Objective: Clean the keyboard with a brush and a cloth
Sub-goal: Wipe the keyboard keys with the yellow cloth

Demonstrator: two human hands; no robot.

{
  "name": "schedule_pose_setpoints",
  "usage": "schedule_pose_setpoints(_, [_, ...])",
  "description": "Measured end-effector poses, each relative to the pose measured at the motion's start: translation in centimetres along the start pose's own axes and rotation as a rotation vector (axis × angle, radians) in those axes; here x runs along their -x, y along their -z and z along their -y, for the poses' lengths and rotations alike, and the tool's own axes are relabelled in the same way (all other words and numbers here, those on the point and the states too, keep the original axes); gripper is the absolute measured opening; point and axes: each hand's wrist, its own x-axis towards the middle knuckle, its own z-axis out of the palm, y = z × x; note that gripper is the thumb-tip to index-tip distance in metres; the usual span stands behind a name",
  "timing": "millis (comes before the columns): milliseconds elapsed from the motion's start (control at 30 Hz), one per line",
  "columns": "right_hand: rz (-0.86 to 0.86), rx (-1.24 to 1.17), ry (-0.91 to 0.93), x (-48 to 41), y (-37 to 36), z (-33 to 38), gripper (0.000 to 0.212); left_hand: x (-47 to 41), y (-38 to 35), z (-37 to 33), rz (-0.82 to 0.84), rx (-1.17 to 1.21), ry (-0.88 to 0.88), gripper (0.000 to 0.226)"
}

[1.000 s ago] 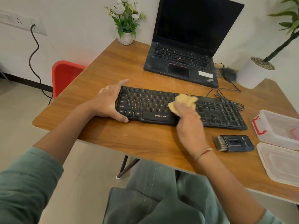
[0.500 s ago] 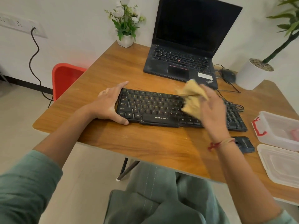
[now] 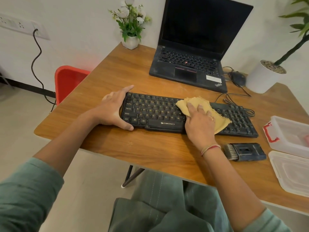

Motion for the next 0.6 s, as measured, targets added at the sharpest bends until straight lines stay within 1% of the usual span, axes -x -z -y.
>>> schedule_pose_setpoints(67, [-0.005, -0.053, 0.015, 0.5, 0.3, 0.7, 0.049, 0.0, 0.0, 0.0, -0.002, -0.004, -0.001, 0.141])
schedule_pose_setpoints(133, [0.011, -0.125, 0.082, 1.7, 0.5, 2.2, 0.050, -0.1, -0.1, 0.0, -0.006, -0.010, -0.003, 0.141])
schedule_pose_setpoints(200, [0.036, -0.167, 0.236, 3.5, 0.3, 4.5, 0.051, -0.1, -0.1, 0.0, -0.009, -0.017, 0.002, 0.141])
schedule_pose_setpoints(300, [0.045, -0.199, 0.553, 6.0, -0.7, 8.2, 0.051, -0.1, -0.1, 0.0, -0.005, -0.031, 0.001, 0.141])
schedule_pose_setpoints(333, [0.061, -0.208, 0.627, 6.3, -0.8, 8.6, 0.051, 0.0, -0.1, 0.0, 0.003, -0.031, 0.000, 0.140])
schedule_pose_setpoints(400, [0.091, -0.198, 0.727, 5.9, -0.7, 8.0, 0.053, -0.1, 0.1, 0.0, 0.016, -0.028, 0.002, 0.139])
schedule_pose_setpoints(500, [0.113, -0.096, 0.881, 4.9, -0.3, 4.2, 0.060, -0.1, 0.1, 0.1, 0.006, -0.025, 0.008, 0.141])
schedule_pose_setpoints(533, [0.118, -0.076, 0.894, 4.7, 0.0, 2.7, 0.060, -0.2, 0.2, 0.2, 0.008, -0.020, 0.011, 0.142])
schedule_pose_setpoints(600, [0.138, -0.073, 0.853, 4.1, 1.2, -0.3, 0.056, -0.2, 0.2, 0.2, 0.018, -0.006, 0.015, 0.142])
